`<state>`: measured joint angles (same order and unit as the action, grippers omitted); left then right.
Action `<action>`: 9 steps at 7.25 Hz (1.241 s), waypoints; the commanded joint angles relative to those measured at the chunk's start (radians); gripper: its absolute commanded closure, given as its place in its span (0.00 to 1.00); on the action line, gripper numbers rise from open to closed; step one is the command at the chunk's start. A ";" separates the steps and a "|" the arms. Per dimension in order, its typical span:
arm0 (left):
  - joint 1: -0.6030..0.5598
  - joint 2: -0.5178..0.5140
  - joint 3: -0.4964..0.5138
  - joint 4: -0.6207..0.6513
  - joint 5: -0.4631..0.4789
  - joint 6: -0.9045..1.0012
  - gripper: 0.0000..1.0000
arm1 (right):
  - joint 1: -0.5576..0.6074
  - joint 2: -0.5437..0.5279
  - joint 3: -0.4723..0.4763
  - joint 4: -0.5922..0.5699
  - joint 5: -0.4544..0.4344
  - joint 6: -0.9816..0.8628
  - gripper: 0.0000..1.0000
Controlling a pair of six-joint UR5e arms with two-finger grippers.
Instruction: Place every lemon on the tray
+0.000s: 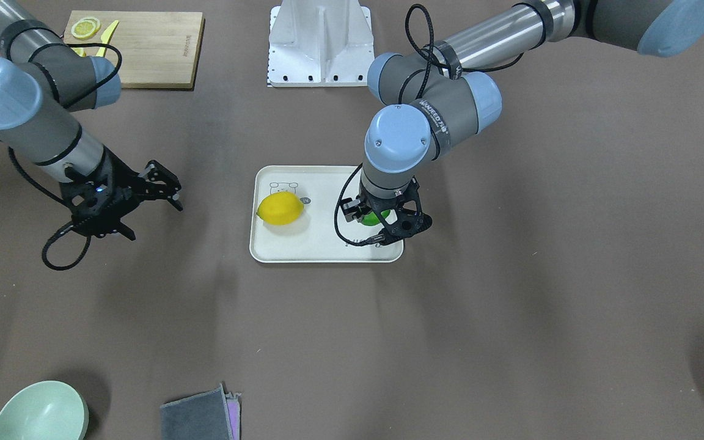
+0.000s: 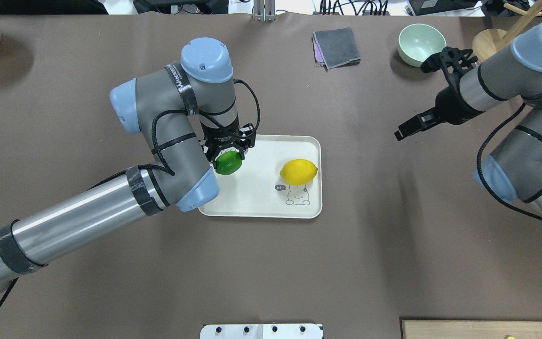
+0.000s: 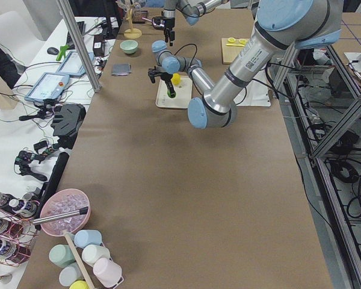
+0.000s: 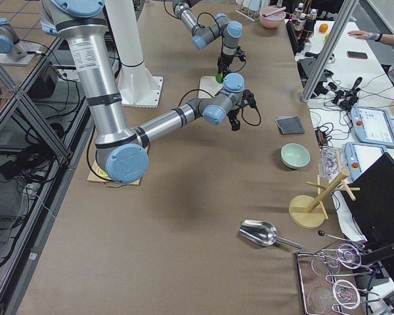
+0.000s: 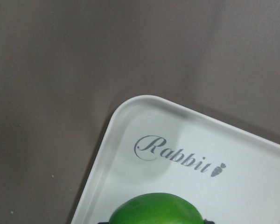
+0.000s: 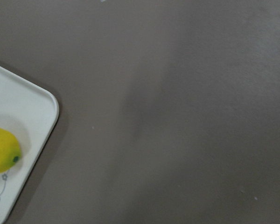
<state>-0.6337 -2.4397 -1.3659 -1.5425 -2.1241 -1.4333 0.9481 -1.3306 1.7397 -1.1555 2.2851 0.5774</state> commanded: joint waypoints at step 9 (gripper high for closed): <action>-0.113 0.112 -0.218 0.199 -0.043 0.206 0.02 | 0.240 -0.289 0.138 -0.484 -0.042 -0.217 0.01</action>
<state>-0.6783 -2.3924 -1.4780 -1.4431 -2.1396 -1.3503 1.1372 -1.6222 1.9088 -1.5695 2.2562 0.4657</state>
